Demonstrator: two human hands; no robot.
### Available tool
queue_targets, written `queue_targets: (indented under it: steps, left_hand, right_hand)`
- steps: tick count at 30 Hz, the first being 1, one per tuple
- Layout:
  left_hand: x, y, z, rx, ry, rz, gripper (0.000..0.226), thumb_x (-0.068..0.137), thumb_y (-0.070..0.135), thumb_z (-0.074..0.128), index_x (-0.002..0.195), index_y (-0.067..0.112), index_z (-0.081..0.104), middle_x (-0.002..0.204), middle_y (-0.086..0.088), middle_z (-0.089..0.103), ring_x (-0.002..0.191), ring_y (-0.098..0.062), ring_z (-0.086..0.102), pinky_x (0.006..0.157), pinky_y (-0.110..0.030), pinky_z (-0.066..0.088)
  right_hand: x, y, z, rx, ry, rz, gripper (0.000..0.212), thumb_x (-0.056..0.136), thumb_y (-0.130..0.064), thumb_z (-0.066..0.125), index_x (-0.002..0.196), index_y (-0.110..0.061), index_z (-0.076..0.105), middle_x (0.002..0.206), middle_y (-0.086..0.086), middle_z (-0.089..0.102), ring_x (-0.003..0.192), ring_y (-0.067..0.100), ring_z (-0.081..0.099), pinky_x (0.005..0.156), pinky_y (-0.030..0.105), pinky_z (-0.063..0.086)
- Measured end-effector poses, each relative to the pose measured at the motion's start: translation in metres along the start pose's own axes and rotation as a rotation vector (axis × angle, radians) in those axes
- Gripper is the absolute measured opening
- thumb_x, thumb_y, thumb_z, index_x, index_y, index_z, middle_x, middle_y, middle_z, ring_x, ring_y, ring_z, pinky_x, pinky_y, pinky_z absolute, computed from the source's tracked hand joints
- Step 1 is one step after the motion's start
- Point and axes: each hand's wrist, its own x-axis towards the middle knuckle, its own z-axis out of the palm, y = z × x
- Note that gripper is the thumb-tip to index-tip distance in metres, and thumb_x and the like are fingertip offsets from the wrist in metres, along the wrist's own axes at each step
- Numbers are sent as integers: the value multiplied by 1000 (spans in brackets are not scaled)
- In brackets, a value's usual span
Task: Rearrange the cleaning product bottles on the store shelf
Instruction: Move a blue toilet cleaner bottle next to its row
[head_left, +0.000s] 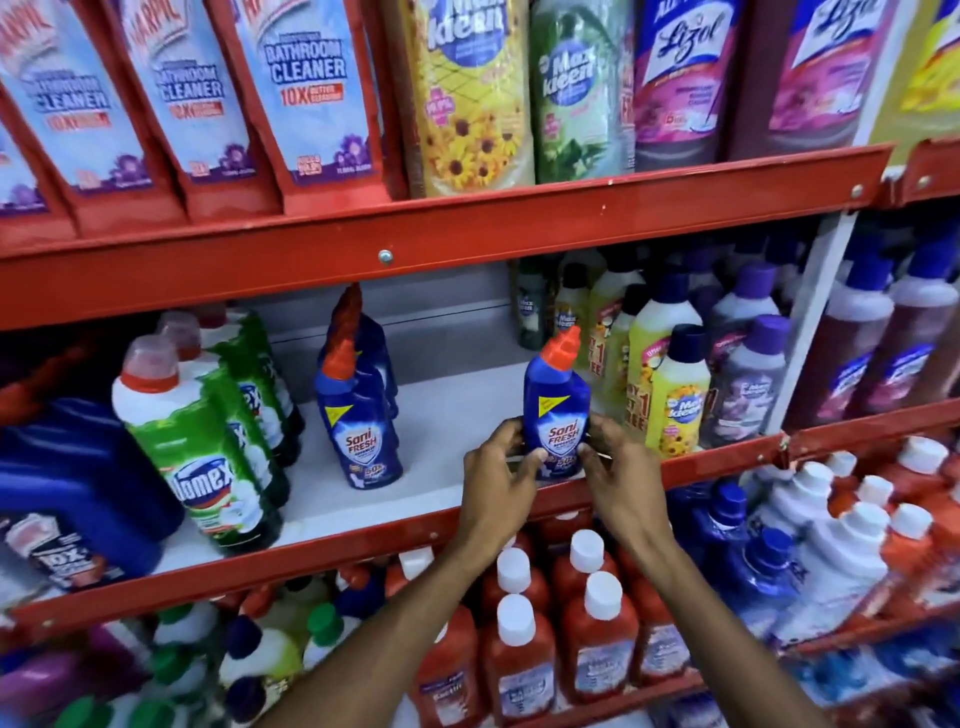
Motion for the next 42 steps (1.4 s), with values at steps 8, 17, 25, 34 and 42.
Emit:
queue_targets:
  steps: [8,17,25,34,42]
  left_hand:
    - [-36,-26,-100,2,246,47,39,95,8,67,126,25,52,112,9,74,104,12,68,86,-8,53]
    - [-53,-70,-162,81,296,-37,37,97,25,66,130,21,50,121,-1,74,103,6,69,79,-3,51]
    - [-56,-83,-166,87,219,-103,36,95,10,65,124,23,49,122,3,72,112,-10,71,79,-2,51]
    - [-47,-70,-153,-372,178,-272,73,97,67,41,156,23,35,165,7,32,146,-5,38,117,-17,37]
    - [-47,-71,-148,-531,103,-278,60,94,61,29,133,24,58,132,-1,70,120,-10,69,101,-25,55]
  right_hand:
    - [-32,-75,63,270,-114,-90,45,89,3,59,127,-19,66,112,-12,75,99,-7,69,87,11,53]
    - [-48,-105,135,240,-250,-90,41,87,1,61,121,-21,69,104,-17,73,93,-14,68,84,10,53]
    - [-56,-94,151,235,-224,13,44,87,3,59,124,-20,68,108,-11,75,96,-13,67,87,17,56]
    - [-48,-115,162,532,-368,232,49,107,-27,31,155,-22,27,142,-11,43,104,-17,53,79,-3,43]
    - [-46,-105,174,581,-408,292,40,107,-31,28,139,-20,50,127,0,66,109,-2,66,82,10,53]
